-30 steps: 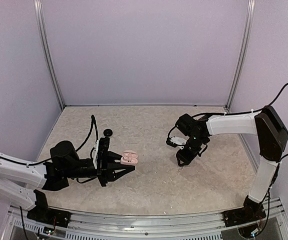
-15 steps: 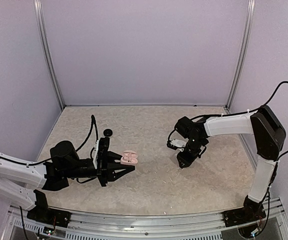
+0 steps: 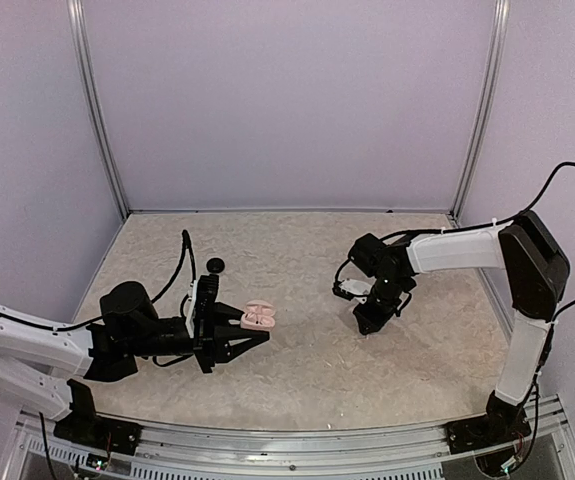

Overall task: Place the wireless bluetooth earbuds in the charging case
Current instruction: Pick up the right earbud from the center of the board, then place the right earbud in the right side groove of the charging case.

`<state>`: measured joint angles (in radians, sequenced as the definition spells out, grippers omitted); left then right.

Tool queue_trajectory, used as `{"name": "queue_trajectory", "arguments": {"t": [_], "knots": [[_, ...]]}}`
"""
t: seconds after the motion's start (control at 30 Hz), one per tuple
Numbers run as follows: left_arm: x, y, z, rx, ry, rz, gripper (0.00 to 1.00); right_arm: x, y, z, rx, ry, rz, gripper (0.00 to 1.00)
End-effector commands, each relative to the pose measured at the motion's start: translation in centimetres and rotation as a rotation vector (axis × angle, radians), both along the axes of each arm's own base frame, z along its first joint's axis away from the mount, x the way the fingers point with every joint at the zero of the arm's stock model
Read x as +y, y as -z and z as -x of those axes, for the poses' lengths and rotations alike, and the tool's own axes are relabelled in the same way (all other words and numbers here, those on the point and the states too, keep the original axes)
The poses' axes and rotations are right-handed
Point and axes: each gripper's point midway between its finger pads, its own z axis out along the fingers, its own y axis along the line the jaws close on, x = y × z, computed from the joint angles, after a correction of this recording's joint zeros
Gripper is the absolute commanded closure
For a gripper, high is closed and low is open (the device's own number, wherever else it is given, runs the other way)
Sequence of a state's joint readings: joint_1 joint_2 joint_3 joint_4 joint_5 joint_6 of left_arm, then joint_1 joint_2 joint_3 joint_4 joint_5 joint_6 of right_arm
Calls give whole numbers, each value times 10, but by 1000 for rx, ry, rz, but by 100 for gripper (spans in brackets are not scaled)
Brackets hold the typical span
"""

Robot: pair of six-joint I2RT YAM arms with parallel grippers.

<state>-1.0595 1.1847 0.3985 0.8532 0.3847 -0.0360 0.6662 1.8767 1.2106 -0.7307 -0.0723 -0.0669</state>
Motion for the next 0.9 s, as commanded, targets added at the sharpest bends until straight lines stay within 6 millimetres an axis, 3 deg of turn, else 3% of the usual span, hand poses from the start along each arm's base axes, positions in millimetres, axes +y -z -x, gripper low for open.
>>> {"name": "queue_trajectory", "arguments": {"t": [0.0, 0.2, 0.37, 0.47, 0.6, 0.87], "knots": [[4, -8, -2, -32, -15, 32, 92, 8, -18, -2, -43, -28, -58, 83], [6, -8, -5, -19, -27, 44, 92, 27, -62, -12, -212, -88, -153, 85], [9, -13, -8, -4, -29, 72, 92, 59, -132, -9, -445, -187, -321, 85], [10, -17, -9, 2, -27, 88, 92, 78, -190, 7, -593, -267, -483, 84], [12, -26, -8, 16, -14, 122, 92, 96, -250, 39, -736, -380, -676, 84], [14, -46, -8, 46, 17, 185, 92, 118, -335, 104, -933, -566, -967, 84]]}}
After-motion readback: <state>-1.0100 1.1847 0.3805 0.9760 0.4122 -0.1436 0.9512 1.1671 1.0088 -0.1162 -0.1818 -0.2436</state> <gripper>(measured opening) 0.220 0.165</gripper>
